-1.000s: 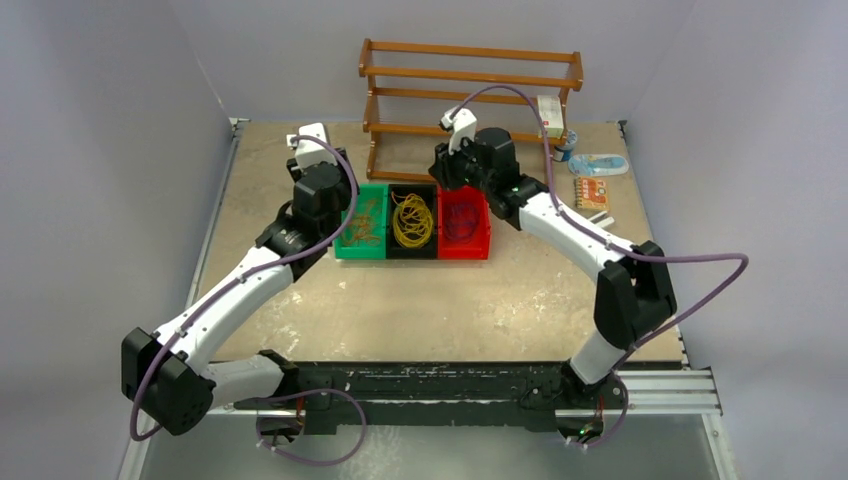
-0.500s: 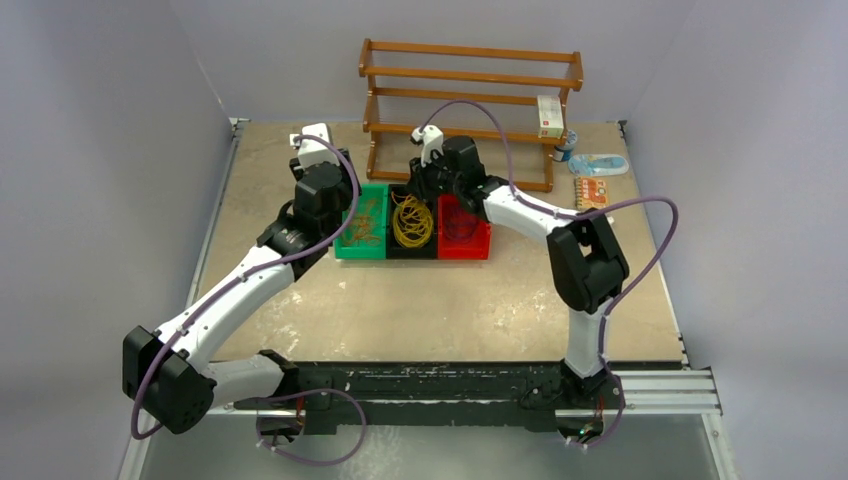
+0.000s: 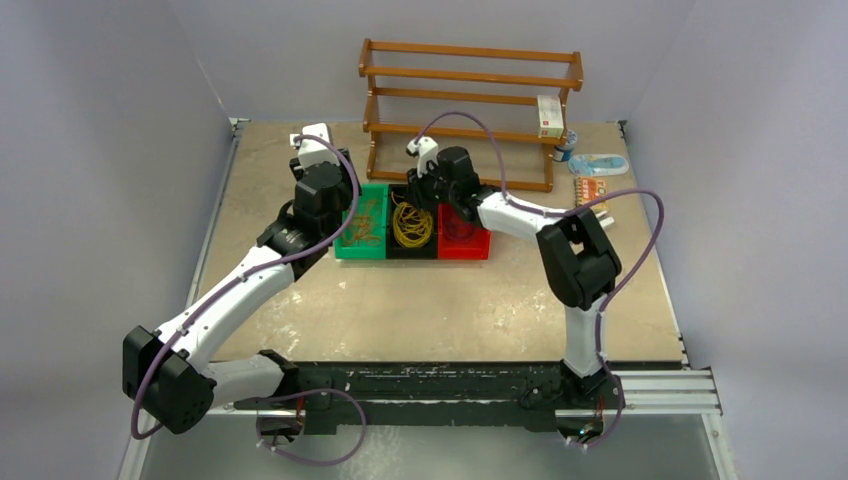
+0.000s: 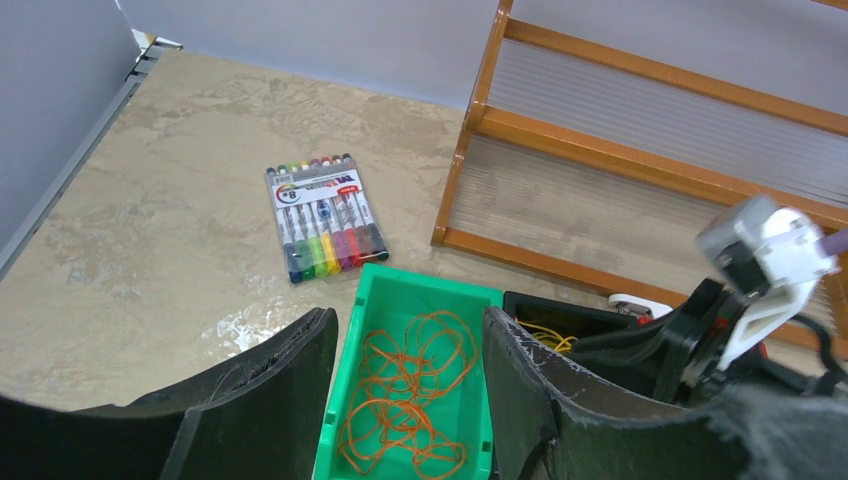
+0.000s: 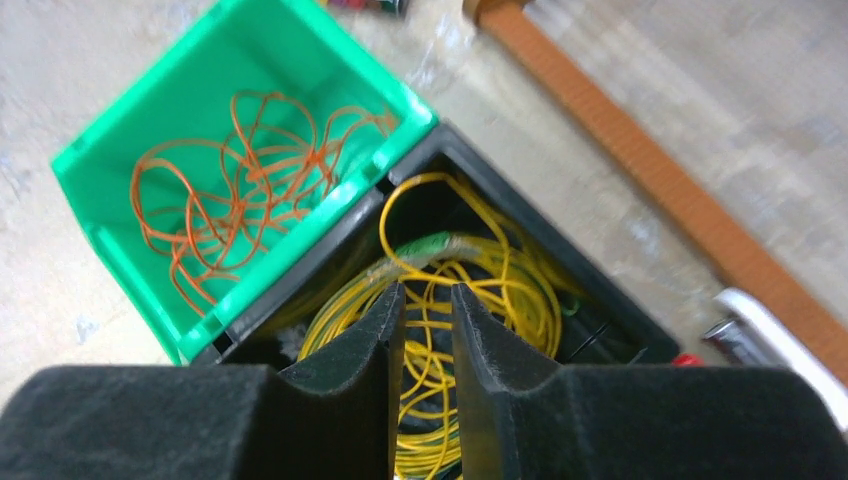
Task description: Untangle the cables
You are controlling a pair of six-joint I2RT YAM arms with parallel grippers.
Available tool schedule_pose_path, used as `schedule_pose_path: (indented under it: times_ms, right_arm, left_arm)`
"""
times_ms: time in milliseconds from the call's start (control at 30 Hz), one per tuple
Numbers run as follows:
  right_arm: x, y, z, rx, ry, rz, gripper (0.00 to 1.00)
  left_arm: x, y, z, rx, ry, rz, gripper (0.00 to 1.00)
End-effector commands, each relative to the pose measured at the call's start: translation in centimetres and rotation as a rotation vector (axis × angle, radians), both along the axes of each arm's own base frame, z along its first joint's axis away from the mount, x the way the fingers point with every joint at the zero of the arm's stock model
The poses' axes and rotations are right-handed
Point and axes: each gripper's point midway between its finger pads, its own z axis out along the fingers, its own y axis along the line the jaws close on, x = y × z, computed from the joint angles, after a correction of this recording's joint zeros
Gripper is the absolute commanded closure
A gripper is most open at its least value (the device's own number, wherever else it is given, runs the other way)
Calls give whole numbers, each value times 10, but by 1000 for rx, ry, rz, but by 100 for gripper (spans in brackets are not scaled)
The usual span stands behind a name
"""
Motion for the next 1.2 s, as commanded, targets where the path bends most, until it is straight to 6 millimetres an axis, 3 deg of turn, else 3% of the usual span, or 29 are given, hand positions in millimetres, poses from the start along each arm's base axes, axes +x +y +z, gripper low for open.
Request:
schedule_pose_path:
  times_ms: [0,167,300,400,567,667,833,1000,1167]
  right_arm:
    - [-12,6,-18,-39,-3,14,74]
    - [-19,2,-29,-66,11,-6,74]
    - [-20,0,-14,-49,-15,-14,73]
    - [-21,-1,16,-14,-70,-13,67]
    - [-34,-7,72,65,-169,2,51]
    - [-42,-20,115,134,-263,-33,41]
    - [-45,-59,165,185,-374,-156,26]
    - [-45,-123,204,333,-381,-296,1]
    - [-49,-185,214,333,-426,-454,0]
  left_arm:
    - [3,1,24,-34,-58,5,46]
    - [3,-2,23,-42,-56,-5,46]
    - [4,-2,22,-41,-53,-5,46]
    - [4,-2,22,-41,-50,-4,45]
    - [4,-1,21,-59,-43,16,33]
    - [3,1,23,-87,-58,34,31]
    - [4,1,22,-120,-68,45,25]
    - [3,-1,7,-143,-43,49,21]
    - [4,-2,-25,-182,19,83,20]
